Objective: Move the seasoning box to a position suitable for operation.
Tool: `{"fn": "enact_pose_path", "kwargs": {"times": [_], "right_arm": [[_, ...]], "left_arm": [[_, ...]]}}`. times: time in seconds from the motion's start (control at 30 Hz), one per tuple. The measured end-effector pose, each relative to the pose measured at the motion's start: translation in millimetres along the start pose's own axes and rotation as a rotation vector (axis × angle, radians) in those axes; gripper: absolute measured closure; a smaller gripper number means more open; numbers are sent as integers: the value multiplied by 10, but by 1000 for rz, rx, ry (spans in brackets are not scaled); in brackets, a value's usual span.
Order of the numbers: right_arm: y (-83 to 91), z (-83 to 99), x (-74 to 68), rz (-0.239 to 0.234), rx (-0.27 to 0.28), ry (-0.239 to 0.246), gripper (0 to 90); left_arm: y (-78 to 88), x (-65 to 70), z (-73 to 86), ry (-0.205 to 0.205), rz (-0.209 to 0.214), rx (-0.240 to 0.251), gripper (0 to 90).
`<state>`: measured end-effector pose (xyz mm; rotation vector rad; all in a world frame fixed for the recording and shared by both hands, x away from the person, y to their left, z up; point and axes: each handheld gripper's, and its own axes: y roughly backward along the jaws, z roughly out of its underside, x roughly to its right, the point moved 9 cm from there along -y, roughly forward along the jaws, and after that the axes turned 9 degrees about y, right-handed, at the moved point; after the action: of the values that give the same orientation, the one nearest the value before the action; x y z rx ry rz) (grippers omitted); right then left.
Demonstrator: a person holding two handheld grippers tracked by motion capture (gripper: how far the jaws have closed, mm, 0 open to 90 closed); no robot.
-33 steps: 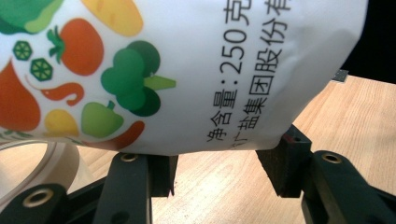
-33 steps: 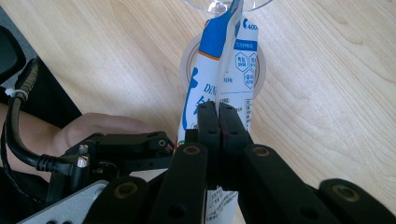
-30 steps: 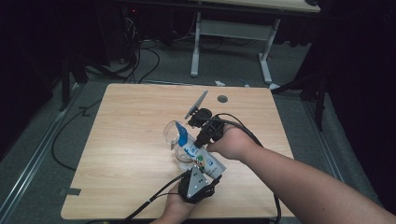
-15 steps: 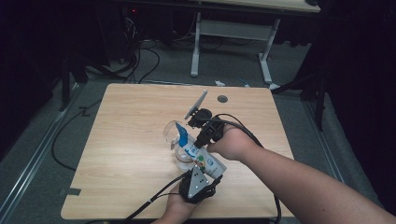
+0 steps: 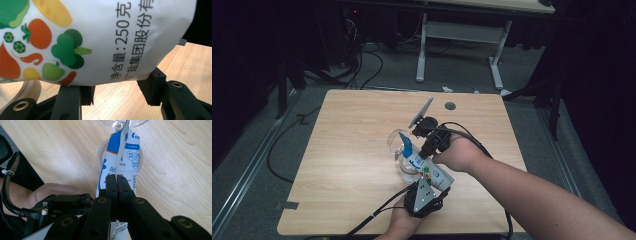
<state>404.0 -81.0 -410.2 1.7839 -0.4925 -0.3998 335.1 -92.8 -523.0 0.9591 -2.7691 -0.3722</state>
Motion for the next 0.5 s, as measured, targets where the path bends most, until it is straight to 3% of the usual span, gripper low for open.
{"fn": "enact_pose_path", "kwargs": {"times": [0.5], "right_arm": [[-8, -37, 0, 10, -3, -20, 895]], "left_arm": [[-20, -20, -33, 6, -16, -1, 526]]}}
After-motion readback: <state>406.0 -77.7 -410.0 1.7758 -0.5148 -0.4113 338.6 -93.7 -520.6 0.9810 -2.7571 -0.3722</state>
